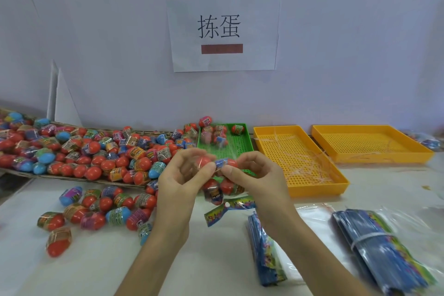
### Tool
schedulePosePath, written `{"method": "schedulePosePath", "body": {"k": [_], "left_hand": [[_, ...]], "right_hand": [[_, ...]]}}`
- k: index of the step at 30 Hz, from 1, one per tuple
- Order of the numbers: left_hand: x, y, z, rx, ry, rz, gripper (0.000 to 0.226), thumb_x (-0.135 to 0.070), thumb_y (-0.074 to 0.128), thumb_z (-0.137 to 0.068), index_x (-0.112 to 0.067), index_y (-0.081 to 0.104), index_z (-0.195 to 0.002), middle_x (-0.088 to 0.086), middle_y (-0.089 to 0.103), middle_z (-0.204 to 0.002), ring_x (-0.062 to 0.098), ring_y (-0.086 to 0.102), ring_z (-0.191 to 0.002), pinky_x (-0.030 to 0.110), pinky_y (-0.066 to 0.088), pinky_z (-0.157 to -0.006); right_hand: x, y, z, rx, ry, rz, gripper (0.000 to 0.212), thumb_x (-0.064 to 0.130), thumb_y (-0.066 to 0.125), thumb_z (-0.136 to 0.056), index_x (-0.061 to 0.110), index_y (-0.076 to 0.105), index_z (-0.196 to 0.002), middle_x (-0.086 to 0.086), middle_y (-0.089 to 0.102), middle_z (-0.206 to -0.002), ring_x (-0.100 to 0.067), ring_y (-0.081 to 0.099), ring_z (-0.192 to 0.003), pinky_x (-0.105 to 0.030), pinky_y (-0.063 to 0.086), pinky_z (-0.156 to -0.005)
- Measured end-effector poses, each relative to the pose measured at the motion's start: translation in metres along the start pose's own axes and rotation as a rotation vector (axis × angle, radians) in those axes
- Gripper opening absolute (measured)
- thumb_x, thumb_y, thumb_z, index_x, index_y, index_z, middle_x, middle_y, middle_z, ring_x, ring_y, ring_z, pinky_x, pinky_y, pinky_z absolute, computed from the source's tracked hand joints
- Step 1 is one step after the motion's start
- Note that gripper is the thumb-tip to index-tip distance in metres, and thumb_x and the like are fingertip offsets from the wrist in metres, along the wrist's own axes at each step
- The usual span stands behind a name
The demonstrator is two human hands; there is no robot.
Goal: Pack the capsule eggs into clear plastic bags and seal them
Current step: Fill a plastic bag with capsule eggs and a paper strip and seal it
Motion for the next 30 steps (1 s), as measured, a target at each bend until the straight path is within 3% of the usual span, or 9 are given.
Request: {"method": "schedulePosePath", "body": {"k": [5,9,12,16,20,23,26,28,30], "left_hand": [[0.002,-0.001,0.0,-0.022,0.007,-0.041,0.015,-0.005,0.072,-0.086,-0.019,0.07,-0.09,0.006,0.073,-0.085,0.019,0.071,-0.08,0.028,0.06,-0.069],[0.0,-0.001,0.002,-0.02,0.067,-0.096,0.012,-0.011,0.075,-0.086,-0.021,0.069,-0.09,0.004,0.072,-0.085,0.021,0.071,-0.079,0.033,0.062,-0.068],[-0.001,-0.002,0.001,-0.065,0.113,-0.092,0.014,-0.015,0.078,-0.084,-0.022,0.067,-0.089,-0.001,0.07,-0.08,0.014,0.07,-0.074,0.025,0.059,-0.064],[0.001,-0.006,-0.003,-0.12,0.15,-0.052,0.018,0.0,0.071,-0.089,-0.015,0.064,-0.096,0.005,0.072,-0.089,0.017,0.07,-0.082,0.027,0.059,-0.072],[0.001,-0.005,-0.001,-0.049,0.099,-0.08,0.024,-0.025,0.075,-0.082,-0.019,0.066,-0.103,0.004,0.074,-0.094,0.021,0.072,-0.088,0.033,0.062,-0.073],[-0.002,0.002,0.002,0.041,0.062,-0.015,0.033,-0.038,0.077,-0.081,-0.027,0.069,-0.111,0.001,0.076,-0.104,0.018,0.074,-0.095,0.028,0.06,-0.074],[0.0,0.005,0.002,0.027,-0.034,0.177,0.041,-0.035,0.074,-0.083,-0.02,0.065,-0.12,0.002,0.076,-0.106,0.019,0.072,-0.099,0.029,0.06,-0.077],[0.001,0.002,0.0,-0.029,-0.046,0.162,0.03,-0.024,0.077,-0.081,-0.018,0.067,-0.108,0.002,0.076,-0.097,0.021,0.071,-0.092,0.034,0.058,-0.074],[0.003,-0.001,-0.001,-0.06,-0.035,0.116,0.018,-0.018,0.072,-0.077,-0.019,0.067,-0.095,0.005,0.071,-0.088,0.023,0.067,-0.084,0.038,0.054,-0.072]], "right_hand": [[-0.005,0.007,0.005,-0.024,0.004,-0.059,0.018,0.031,0.08,-0.07,0.021,0.08,-0.085,0.0,0.077,-0.087,-0.016,0.075,-0.081,-0.025,0.058,-0.065],[-0.007,0.008,0.006,0.006,0.071,-0.128,0.023,0.033,0.075,-0.072,0.023,0.082,-0.092,-0.003,0.078,-0.095,-0.019,0.075,-0.091,-0.029,0.061,-0.072],[-0.009,0.01,0.005,0.027,0.082,-0.152,0.032,0.033,0.078,-0.072,0.027,0.078,-0.103,-0.001,0.077,-0.103,-0.021,0.072,-0.101,-0.038,0.061,-0.083],[-0.012,0.014,0.006,0.07,0.082,-0.174,0.024,0.022,0.088,-0.071,0.018,0.074,-0.091,-0.008,0.074,-0.098,-0.031,0.069,-0.101,-0.04,0.058,-0.083],[-0.013,0.011,0.006,0.027,0.103,-0.195,0.02,0.028,0.08,-0.068,0.018,0.073,-0.083,-0.012,0.073,-0.094,-0.036,0.069,-0.096,-0.048,0.057,-0.085],[-0.01,0.008,0.006,0.025,0.117,-0.255,0.018,0.024,0.077,-0.074,0.011,0.07,-0.085,-0.015,0.07,-0.087,-0.029,0.067,-0.081,-0.04,0.058,-0.073],[-0.011,0.005,0.003,-0.008,0.127,-0.25,0.009,0.01,0.071,-0.088,0.014,0.067,-0.081,-0.013,0.067,-0.086,-0.025,0.064,-0.081,-0.039,0.055,-0.074],[-0.012,0.004,0.001,-0.003,0.125,-0.219,0.014,0.003,0.069,-0.086,0.014,0.063,-0.079,-0.011,0.065,-0.088,-0.025,0.063,-0.084,-0.039,0.054,-0.074],[-0.011,0.005,0.0,0.032,0.116,-0.179,0.015,0.01,0.071,-0.073,0.014,0.063,-0.084,-0.006,0.065,-0.089,-0.023,0.063,-0.088,-0.036,0.053,-0.074]]}}
Point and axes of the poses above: each hand's wrist, its own z-axis away from the middle knuckle, its own y-axis out of the palm, x = y × z, the point moved 1 cm from there along -z, towards the middle knuckle
